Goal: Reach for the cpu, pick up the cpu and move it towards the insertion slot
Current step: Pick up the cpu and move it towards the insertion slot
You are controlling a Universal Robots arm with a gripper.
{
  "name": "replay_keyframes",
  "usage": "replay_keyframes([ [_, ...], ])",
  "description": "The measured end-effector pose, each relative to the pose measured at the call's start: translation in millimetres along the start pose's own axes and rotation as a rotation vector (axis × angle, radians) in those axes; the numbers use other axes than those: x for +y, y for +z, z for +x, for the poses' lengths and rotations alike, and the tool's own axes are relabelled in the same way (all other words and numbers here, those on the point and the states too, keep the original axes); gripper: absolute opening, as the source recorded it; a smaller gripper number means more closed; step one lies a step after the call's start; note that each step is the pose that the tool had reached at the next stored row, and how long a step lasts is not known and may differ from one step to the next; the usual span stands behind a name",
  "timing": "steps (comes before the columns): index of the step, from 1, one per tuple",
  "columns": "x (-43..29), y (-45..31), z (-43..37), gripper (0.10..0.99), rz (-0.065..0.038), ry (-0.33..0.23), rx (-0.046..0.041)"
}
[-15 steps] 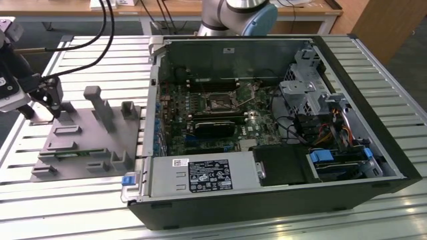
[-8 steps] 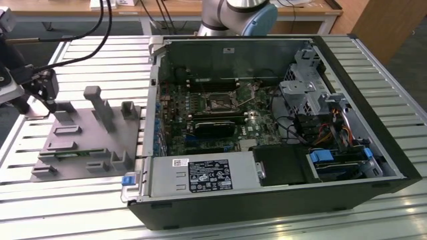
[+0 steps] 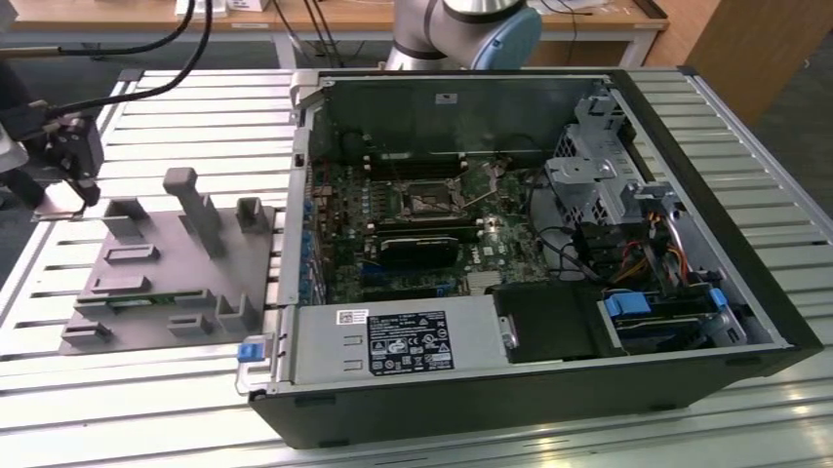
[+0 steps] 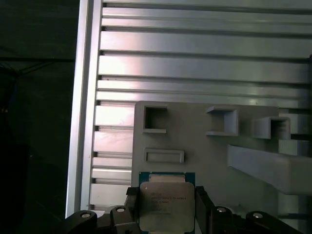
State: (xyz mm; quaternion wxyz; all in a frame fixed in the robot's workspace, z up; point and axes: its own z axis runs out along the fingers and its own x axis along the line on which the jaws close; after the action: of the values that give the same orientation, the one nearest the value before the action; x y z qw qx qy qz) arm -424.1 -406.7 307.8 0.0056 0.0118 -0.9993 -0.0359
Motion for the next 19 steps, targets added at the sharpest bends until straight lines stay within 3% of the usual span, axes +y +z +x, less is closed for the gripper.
replay_keyframes([
  [19, 3.9, -55.0, 0.5, 0.541, 0.000, 0.000, 0.0001],
])
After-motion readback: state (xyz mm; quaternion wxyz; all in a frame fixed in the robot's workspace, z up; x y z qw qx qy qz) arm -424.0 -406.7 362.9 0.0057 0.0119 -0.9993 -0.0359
